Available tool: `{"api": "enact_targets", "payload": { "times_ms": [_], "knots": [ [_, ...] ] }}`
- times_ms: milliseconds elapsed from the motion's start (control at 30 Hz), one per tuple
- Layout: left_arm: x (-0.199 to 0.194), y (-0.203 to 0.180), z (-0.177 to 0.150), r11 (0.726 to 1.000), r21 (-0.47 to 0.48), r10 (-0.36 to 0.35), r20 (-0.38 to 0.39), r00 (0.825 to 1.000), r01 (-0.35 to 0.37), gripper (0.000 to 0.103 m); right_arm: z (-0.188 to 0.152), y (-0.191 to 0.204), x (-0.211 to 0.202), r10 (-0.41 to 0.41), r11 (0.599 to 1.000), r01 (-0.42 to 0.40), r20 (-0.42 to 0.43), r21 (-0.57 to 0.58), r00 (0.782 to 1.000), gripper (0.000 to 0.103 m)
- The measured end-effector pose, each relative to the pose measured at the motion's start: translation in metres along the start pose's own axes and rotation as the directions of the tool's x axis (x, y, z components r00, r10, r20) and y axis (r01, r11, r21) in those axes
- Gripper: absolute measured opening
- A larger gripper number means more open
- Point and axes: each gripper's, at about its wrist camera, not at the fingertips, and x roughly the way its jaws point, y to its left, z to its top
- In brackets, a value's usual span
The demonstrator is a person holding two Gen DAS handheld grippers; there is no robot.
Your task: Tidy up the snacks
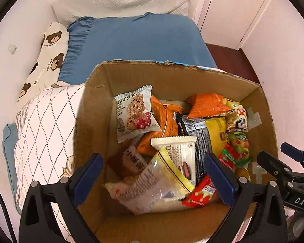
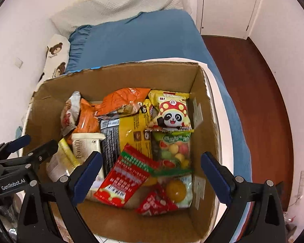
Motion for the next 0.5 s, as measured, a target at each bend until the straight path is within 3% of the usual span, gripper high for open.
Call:
{"api": "enact_targets", "payload": {
  "times_ms": [233, 500],
  "knots": [
    [-0.048, -0.002, -0.026, 1.0, -0.016, 0.009, 0.089, 0.996, -0.008, 0.102, -0.03, 0.005, -0.055, 0.006, 1.0, -0.004, 0.112, -0.013, 0.994, 0.1],
    [-0.116, -0.004, -0.078, 1.0, -0.029, 0.013, 0.211, 0.977, -0.007, 0.102, -0.084, 0.017, -0.136, -0.019, 0.998, 0.035, 0.281, -0.05, 0.959, 0.102]
  ]
}}
